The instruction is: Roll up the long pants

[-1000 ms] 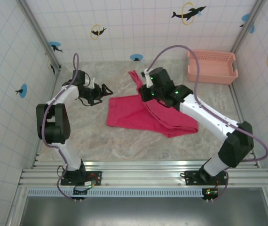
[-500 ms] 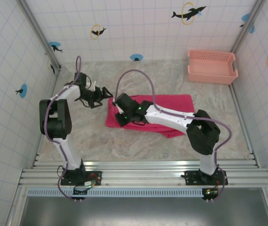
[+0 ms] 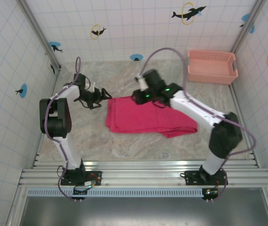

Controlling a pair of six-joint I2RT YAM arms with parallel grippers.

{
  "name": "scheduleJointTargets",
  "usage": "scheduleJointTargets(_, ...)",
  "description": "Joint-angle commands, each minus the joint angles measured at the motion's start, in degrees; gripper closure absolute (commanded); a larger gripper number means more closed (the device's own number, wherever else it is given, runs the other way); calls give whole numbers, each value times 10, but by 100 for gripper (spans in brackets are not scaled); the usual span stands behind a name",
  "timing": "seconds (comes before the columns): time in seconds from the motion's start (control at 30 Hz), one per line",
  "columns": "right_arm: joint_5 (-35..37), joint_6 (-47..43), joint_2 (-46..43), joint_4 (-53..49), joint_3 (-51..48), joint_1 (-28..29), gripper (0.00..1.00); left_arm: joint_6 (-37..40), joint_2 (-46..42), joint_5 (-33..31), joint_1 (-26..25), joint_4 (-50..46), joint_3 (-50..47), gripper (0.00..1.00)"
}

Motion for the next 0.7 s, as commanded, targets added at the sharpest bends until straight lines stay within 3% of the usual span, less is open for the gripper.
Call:
scheduleJointTargets(0.0, 9, -44, -109, -86, -84, -112, 42, 48, -66, -31, -27, -35, 6, 2)
scheduleJointTargets(0.13, -41, -70, -189, -108, -195, -264, 40, 58, -98, -59, -85, -53, 6, 2)
scheduleJointTargets(0.23, -67, -93, -198, -119, -254, -339, 40, 46, -97, -66, -132, -43, -9, 2)
scheduleJointTargets(0.43, -113, -101, -160, -69, -337, -393, 41, 11, -56, -60, -209, -11, -49, 2)
scheduleJointTargets(0.67, -126, -117, -71, -21, -359, -403, 43, -41, -34, -57, -219, 50, -114, 3)
